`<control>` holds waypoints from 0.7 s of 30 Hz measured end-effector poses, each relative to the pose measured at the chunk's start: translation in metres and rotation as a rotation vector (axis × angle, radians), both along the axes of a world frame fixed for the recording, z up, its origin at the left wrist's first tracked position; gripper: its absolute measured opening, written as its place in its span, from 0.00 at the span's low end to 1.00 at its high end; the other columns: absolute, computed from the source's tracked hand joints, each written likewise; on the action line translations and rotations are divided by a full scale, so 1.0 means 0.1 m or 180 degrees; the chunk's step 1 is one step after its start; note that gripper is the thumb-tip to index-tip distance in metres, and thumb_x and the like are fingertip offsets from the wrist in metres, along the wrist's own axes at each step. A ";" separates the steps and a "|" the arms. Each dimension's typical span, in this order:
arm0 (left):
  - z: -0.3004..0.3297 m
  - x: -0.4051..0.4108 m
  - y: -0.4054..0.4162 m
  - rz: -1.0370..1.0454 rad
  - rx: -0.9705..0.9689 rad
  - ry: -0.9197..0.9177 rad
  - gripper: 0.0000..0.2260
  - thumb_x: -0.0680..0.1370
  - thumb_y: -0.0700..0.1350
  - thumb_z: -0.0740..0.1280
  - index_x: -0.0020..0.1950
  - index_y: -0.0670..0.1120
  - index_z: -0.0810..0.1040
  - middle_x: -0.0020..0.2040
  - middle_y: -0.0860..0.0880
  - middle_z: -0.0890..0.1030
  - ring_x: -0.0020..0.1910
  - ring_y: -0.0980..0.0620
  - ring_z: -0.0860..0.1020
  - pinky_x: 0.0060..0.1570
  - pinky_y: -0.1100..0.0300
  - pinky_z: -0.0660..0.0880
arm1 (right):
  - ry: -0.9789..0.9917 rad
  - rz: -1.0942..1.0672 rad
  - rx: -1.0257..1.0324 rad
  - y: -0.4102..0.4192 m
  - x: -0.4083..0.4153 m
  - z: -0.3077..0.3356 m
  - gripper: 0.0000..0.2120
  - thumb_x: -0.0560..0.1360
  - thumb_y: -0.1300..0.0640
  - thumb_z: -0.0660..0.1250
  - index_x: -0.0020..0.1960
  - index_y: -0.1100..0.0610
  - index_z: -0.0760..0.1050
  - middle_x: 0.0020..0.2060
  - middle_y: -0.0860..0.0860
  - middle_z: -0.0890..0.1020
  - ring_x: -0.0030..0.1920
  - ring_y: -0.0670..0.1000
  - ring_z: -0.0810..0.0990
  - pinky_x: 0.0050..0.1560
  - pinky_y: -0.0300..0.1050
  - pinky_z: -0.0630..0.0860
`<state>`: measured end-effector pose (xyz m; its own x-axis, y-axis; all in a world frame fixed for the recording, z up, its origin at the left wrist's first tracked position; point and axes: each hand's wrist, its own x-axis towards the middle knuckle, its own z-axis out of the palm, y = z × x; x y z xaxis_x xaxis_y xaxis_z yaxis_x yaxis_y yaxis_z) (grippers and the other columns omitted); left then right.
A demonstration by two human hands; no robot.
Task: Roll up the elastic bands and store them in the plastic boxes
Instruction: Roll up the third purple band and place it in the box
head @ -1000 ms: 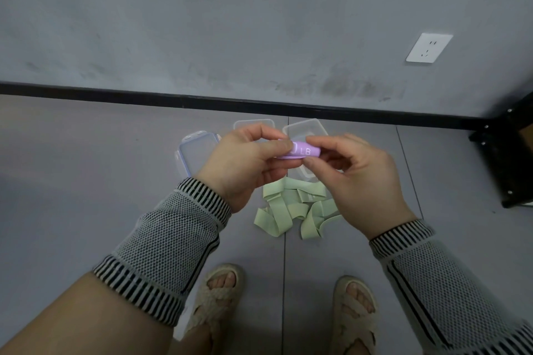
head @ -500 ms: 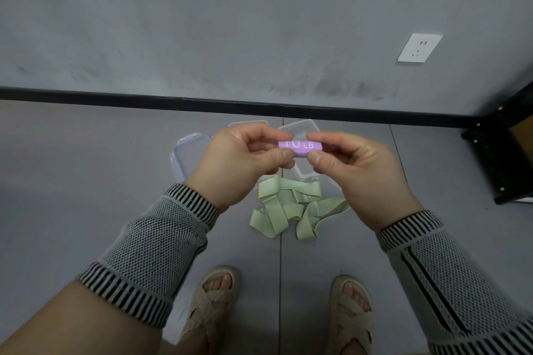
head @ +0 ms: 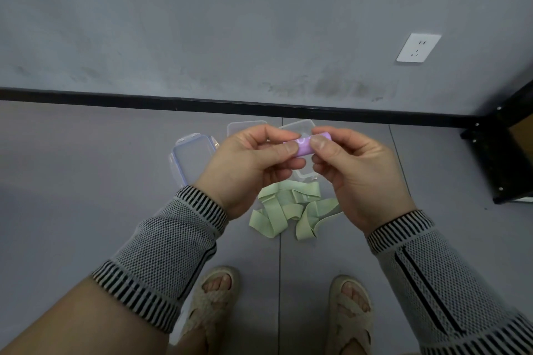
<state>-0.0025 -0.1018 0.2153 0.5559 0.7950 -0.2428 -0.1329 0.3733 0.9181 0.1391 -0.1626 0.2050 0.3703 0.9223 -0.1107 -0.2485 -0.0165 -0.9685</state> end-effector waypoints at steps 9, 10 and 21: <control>-0.05 -0.04 0.00 -0.0421 0.0321 0.0845 0.08 0.68 0.42 0.74 0.42 0.45 0.75 0.40 0.46 0.84 0.42 0.52 0.83 0.43 0.55 0.78 | -0.0633 0.0347 -0.0166 0.00 0.02 -0.03 0.03 0.69 0.63 0.72 0.41 0.58 0.80 0.29 0.46 0.80 0.31 0.45 0.74 0.38 0.44 0.73; -0.05 -0.04 0.00 -0.0444 0.0324 0.0886 0.08 0.68 0.43 0.74 0.41 0.45 0.75 0.40 0.46 0.84 0.41 0.52 0.83 0.43 0.55 0.78 | -0.0670 0.0336 -0.0173 0.00 0.00 -0.02 0.02 0.69 0.62 0.72 0.41 0.58 0.80 0.29 0.47 0.80 0.30 0.44 0.74 0.36 0.42 0.72; -0.07 0.07 -0.03 0.0098 -0.1255 0.0238 0.18 0.75 0.43 0.68 0.63 0.39 0.75 0.43 0.48 0.83 0.39 0.55 0.82 0.42 0.60 0.77 | -0.3161 0.0043 -0.0237 0.03 -0.16 -0.17 0.27 0.67 0.45 0.73 0.64 0.46 0.70 0.52 0.40 0.77 0.46 0.40 0.76 0.43 0.30 0.72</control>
